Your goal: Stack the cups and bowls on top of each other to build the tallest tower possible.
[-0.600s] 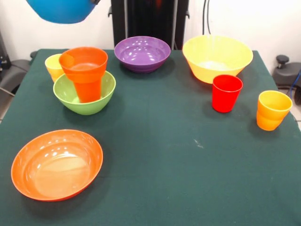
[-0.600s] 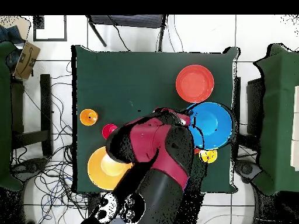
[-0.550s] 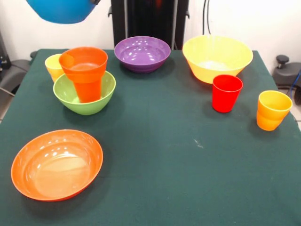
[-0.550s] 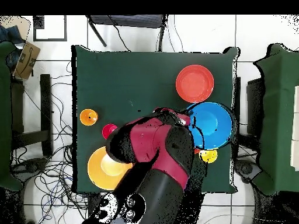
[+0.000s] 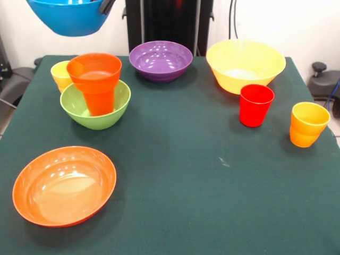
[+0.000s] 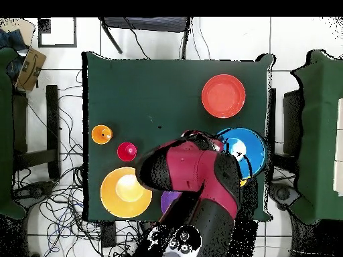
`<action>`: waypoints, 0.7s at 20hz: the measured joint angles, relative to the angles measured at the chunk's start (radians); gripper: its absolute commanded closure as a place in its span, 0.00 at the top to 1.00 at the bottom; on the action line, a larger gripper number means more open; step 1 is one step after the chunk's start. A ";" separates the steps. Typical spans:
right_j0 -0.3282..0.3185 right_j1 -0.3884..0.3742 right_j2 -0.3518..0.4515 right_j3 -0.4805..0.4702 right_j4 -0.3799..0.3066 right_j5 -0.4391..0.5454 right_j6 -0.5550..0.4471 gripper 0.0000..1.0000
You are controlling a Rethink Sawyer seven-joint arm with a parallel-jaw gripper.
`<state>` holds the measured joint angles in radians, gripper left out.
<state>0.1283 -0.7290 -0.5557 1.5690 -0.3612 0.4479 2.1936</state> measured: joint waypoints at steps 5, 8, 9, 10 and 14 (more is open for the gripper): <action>0.003 0.000 0.010 0.014 0.000 0.000 0.000 0.00; 0.003 0.000 0.020 0.018 0.000 0.000 0.000 0.00; 0.003 0.000 0.024 0.019 0.000 0.000 0.000 0.00; 0.003 0.000 0.028 0.021 0.000 0.000 0.000 0.00; 0.003 0.001 0.043 0.024 0.002 -0.007 0.000 0.00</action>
<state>0.1312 -0.7285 -0.5125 1.5934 -0.3589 0.4404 2.1936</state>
